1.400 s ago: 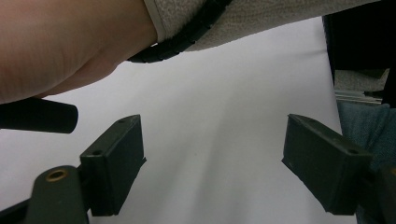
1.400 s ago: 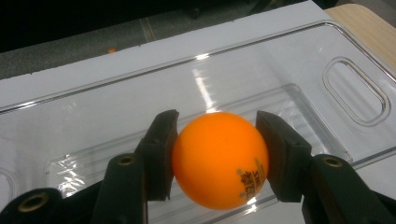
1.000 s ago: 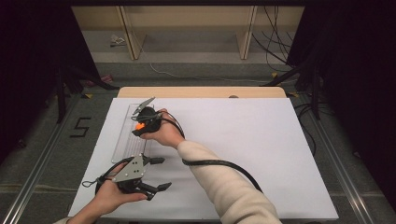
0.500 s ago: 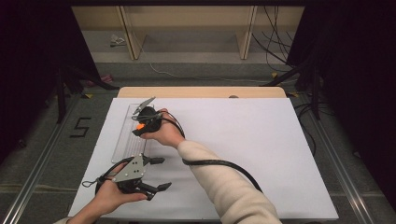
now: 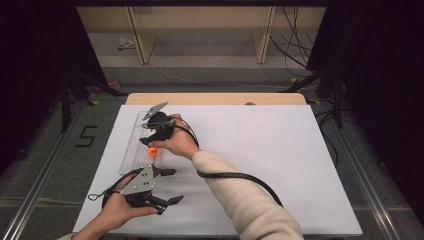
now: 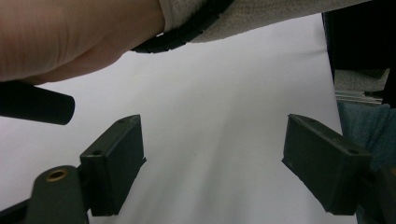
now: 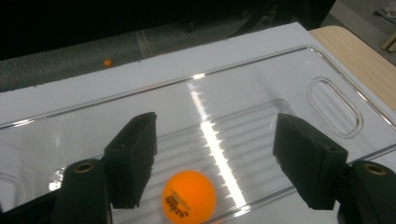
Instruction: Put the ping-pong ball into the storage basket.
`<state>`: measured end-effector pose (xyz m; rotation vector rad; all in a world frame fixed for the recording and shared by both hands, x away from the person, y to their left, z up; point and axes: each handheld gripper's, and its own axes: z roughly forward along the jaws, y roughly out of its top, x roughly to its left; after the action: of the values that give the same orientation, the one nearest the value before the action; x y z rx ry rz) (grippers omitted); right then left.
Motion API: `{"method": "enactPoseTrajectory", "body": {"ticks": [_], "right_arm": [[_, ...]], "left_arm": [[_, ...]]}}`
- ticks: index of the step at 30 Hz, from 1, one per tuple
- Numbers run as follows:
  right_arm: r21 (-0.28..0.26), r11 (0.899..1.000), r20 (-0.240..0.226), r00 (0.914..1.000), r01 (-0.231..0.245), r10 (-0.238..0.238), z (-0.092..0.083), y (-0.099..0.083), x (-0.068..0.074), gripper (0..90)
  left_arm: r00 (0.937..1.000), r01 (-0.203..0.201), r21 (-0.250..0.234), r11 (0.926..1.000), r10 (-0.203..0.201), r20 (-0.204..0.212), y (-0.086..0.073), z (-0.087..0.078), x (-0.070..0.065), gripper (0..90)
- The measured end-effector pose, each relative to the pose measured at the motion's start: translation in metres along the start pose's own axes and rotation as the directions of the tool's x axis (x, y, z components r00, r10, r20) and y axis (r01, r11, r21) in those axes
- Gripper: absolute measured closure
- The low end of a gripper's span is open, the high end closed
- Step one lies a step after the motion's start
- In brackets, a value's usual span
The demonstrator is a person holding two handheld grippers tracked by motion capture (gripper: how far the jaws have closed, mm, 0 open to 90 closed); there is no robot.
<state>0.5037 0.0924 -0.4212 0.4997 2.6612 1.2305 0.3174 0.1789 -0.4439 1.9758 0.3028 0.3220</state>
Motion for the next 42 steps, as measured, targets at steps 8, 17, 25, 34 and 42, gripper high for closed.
{"method": "enactPoseTrajectory", "body": {"ticks": [8,17,25,34,42], "right_arm": [[-0.04,0.999,0.019,0.9996,-0.022,0.023,-0.017,-0.002,-0.002,21.0],[-0.059,0.997,0.035,0.9976,-0.057,0.059,-0.038,-0.016,-0.008,16.5],[-0.065,0.994,0.05,0.9949,-0.085,0.088,-0.055,-0.03,-0.017,16.4],[-0.07,0.993,0.069,0.9922,-0.099,0.104,-0.072,-0.043,-0.021,16.4],[-0.059,0.992,0.079,0.9903,-0.11,0.114,-0.087,-0.06,-0.024,16.4]], "left_arm": [[1.0,-0.001,-0.001,1.0,0.001,-0.001,0.0,0.0,0.0,19.8],[1.0,0.002,-0.002,1.0,-0.002,-0.004,0.0,0.0,0.0,19.7],[1.0,0.003,-0.002,1.0,-0.003,-0.003,0.0,0.0,0.001,19.6],[1.0,0.006,-0.006,1.0,-0.006,-0.007,0.0,0.0,0.001,19.6],[1.0,0.005,-0.008,1.0,-0.005,-0.009,0.0,0.0,0.001,19.6]]}}
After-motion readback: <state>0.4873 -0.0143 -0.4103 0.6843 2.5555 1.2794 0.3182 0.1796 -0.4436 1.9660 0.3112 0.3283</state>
